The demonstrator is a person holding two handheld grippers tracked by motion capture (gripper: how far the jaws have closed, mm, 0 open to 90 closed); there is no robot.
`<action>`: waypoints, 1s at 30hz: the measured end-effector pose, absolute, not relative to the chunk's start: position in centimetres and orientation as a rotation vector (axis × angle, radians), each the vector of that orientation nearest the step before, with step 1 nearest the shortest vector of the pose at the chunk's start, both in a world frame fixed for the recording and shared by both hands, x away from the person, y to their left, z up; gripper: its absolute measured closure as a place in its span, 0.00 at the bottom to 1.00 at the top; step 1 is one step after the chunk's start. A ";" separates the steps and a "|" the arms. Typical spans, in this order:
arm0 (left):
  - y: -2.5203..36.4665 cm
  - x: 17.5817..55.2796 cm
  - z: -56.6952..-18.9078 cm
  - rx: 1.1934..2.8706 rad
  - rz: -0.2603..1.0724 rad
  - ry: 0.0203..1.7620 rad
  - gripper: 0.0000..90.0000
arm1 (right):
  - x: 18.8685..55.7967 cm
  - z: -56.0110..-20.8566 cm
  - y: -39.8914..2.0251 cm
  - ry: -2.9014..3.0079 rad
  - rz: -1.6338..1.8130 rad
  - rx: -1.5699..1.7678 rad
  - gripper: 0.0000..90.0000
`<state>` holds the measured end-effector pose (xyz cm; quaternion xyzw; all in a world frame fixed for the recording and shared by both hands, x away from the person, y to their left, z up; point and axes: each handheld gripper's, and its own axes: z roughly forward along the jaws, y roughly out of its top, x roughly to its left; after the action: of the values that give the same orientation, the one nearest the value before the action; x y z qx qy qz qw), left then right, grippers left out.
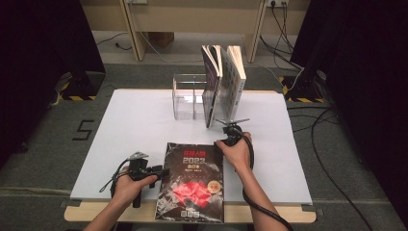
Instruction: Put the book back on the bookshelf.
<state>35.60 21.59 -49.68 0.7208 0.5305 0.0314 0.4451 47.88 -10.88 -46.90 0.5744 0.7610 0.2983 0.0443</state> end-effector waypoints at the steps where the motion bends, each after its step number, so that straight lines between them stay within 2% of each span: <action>1: 21.6 35.6 -49.7 1.790 0.079 1.315 0.60 | 47.9 -47.0 -10.9 2.327 0.910 1.751 0.63; 19: 21.1 35.4 -49.6 1.821 0.127 1.305 0.64 | 47.4 -46.9 -11.3 2.328 0.957 1.845 0.63; 30: 21.2 35.4 -49.6 1.817 0.117 1.311 0.64 | 46.9 -46.4 -11.9 2.318 1.043 1.922 0.68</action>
<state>35.41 21.18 -49.60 0.7296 0.5265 0.0470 0.4338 46.86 -11.92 -46.40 0.6032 0.7271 0.3271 -0.0224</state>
